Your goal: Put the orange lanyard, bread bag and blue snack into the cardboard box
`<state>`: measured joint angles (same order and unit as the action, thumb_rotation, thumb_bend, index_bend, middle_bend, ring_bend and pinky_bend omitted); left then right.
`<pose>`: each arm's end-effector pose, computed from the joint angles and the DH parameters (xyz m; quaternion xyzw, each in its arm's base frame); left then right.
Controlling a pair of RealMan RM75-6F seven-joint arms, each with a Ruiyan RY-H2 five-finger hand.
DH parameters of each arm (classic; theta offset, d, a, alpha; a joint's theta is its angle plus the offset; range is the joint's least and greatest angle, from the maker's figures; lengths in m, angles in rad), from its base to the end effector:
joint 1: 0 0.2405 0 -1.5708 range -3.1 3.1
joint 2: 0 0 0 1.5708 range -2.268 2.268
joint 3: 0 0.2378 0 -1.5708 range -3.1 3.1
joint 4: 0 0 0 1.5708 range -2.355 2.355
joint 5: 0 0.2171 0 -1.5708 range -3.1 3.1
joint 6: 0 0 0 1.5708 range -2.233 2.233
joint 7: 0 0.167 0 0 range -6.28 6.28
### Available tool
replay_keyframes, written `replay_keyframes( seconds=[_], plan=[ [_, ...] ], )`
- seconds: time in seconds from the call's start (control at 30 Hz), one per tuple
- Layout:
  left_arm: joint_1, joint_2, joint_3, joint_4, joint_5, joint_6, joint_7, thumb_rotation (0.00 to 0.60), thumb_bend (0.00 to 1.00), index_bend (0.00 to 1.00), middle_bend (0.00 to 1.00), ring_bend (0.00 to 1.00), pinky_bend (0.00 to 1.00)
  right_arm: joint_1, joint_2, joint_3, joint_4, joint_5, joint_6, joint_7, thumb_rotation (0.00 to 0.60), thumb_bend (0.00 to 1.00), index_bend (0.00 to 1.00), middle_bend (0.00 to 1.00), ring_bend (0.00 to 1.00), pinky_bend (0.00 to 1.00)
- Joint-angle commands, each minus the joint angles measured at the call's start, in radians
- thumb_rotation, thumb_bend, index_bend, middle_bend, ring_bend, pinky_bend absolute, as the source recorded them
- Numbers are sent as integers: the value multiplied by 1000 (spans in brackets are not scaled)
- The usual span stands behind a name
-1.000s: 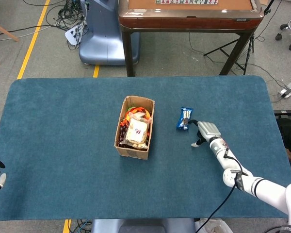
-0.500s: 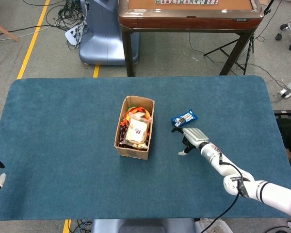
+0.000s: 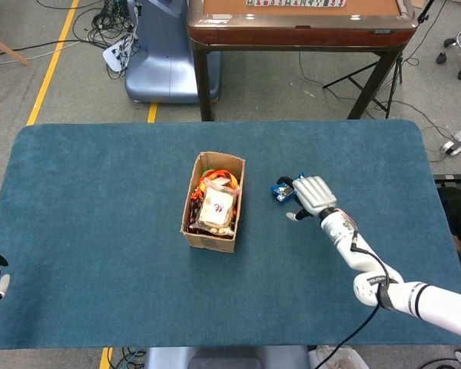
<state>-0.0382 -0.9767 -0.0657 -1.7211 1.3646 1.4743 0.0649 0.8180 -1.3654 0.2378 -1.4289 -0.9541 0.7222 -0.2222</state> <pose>-0.3146 0.1900 0.1869 -0.5606 -0.3986 -0.3257 0.6487 -0.1550 -0.4072 0.0186 0.7259 -0.4348 0.3233 0.4236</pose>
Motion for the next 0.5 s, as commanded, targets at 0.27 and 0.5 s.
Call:
replay_keyframes(
  seconds=[0.27,0.5],
  plan=[
    [4,7,-2,-5,0,6,-11,600,351,468,551,377,601,100,-114,-17,153,221,73,-238,600,250,261,1000,1000,1000],
    [6,12,-2,-8,2,9,-20,600,351,468,551,377,601,130,-174,-26,257,306,27,-270,600,249,261,1000,1000,1000]
  ],
)
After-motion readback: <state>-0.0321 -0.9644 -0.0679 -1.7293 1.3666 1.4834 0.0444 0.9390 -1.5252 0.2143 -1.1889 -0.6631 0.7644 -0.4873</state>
